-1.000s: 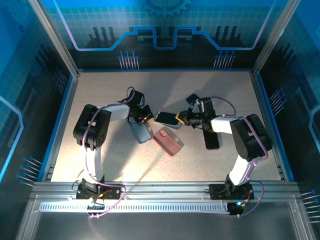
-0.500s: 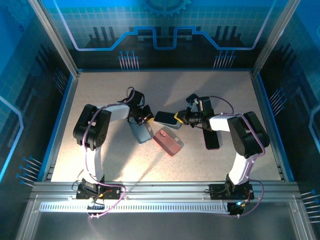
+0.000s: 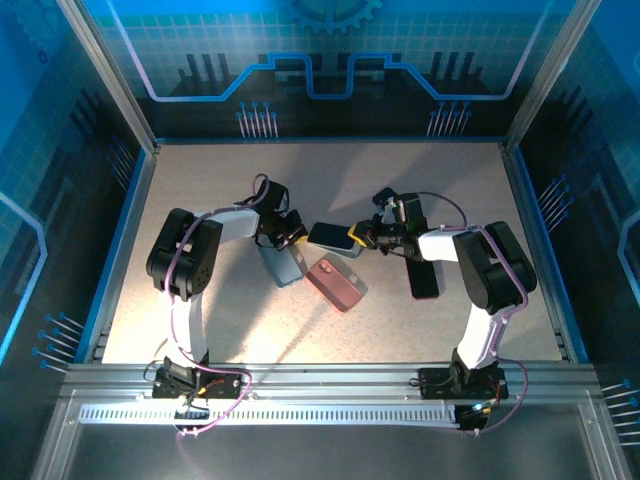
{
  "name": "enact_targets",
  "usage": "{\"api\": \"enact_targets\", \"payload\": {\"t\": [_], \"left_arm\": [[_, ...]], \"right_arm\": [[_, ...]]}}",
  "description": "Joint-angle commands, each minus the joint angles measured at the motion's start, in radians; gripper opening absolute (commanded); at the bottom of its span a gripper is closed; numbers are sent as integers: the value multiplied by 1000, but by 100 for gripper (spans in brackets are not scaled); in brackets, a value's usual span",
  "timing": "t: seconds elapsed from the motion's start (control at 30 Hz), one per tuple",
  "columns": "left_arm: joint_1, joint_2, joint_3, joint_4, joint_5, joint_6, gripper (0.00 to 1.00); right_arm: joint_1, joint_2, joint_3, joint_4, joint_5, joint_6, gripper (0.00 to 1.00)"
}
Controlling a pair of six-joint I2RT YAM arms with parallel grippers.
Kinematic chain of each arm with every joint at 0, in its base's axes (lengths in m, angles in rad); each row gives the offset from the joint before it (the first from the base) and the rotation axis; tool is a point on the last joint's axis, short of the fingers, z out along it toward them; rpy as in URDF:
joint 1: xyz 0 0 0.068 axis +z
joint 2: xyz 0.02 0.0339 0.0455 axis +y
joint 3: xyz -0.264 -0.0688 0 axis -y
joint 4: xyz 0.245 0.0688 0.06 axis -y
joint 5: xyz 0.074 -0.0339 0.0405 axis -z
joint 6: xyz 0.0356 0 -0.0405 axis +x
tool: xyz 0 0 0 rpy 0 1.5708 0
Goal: Put the phone into the phone case
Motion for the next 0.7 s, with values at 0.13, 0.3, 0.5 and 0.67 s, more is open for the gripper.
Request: {"api": "enact_targets", "payload": {"t": [0.13, 0.3, 0.5, 0.67], "left_arm": [[-46, 10, 1, -29, 65, -11, 4], [-45, 11, 1, -20, 67, -15, 3], [-46, 10, 2, -15, 70, -17, 4], [-45, 10, -3, -3, 74, -25, 4]], "right_arm": [[39, 54, 8, -73, 30, -28, 0], [39, 55, 40, -123, 34, -47, 2], [41, 63, 87, -203, 35, -79, 7], [42, 70, 129, -274, 42, -105, 12]]}}
